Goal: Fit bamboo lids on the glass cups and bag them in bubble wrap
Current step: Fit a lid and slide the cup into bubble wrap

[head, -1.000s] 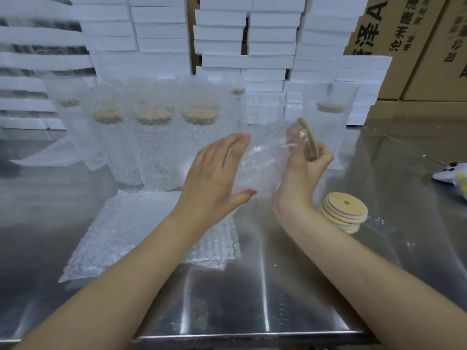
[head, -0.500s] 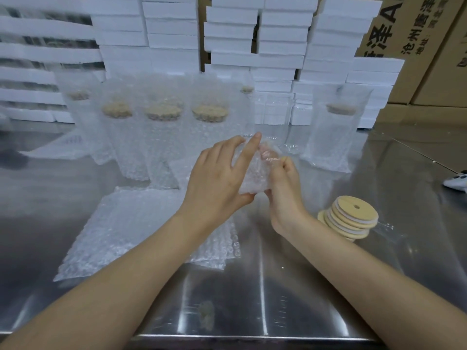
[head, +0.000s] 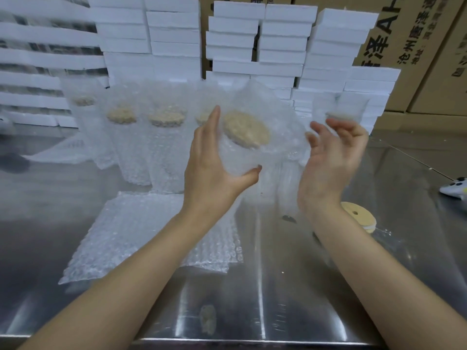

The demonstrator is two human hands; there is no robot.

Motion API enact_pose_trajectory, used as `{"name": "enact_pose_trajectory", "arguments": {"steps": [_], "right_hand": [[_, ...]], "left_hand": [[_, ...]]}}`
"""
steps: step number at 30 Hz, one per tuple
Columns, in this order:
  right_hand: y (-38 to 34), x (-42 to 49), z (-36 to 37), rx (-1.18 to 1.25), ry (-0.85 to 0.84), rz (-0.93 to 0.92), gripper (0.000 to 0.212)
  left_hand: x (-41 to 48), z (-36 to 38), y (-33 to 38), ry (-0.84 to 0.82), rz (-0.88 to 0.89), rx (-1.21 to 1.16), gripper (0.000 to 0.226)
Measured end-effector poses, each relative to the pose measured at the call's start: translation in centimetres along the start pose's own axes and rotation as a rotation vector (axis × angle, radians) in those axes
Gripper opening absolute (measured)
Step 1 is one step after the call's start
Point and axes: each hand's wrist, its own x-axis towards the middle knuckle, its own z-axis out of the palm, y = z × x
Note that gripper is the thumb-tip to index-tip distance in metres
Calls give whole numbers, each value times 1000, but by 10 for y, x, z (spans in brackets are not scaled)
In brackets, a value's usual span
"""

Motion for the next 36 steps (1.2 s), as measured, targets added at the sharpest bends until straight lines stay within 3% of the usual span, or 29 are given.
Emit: {"name": "enact_pose_trajectory", "arguments": {"steps": [3,6,8,9,11,12,13,15,17,20,22,27,29,32,36], "right_hand": [[1,12,-3,37,-88,173,27],[14,8,-4,-277,-492,309,61],[22,3,-9,-343,-746,461,86],[26,1,-13,-320,-840,530,80],[32,3,-21,-256,-944,573,42],[33,5,-23,-253,-920,560,30],[34,7,-24,-275,-857,541,32],[34,10,-23,-338,-709,514,59],[36,14,-25,-405,-576,445,63],[36,22,-32,-477,-462,349,57],[36,24,-34,-499,-454,323,58],[39,25,-36,-500,-480,326,61],[38,26,-37,-469,-490,364,62],[37,27,-38,-440,-506,409,67],[37,27,-35,-349,-474,464,53]], "left_hand": [[7,-4,-4,-86,-249,-305,105],[9,-4,-9,-192,-349,-485,98],[5,-1,-11,-237,-344,-561,94],[4,0,-11,-290,-338,-568,91],[3,0,-9,-419,-329,-532,88],[4,0,-9,-453,-315,-481,86],[5,0,-10,-464,-292,-388,83],[7,-2,-13,-517,-260,-143,87],[9,-8,-18,-707,-324,72,85],[7,-16,-27,-1060,-255,411,33],[8,-19,-33,-1097,-202,515,21],[18,-39,-52,-978,-278,871,46],[20,-39,-57,-845,-268,846,44],[15,-23,-52,-664,-260,542,56],[-2,3,-35,-652,-188,112,78]]}}
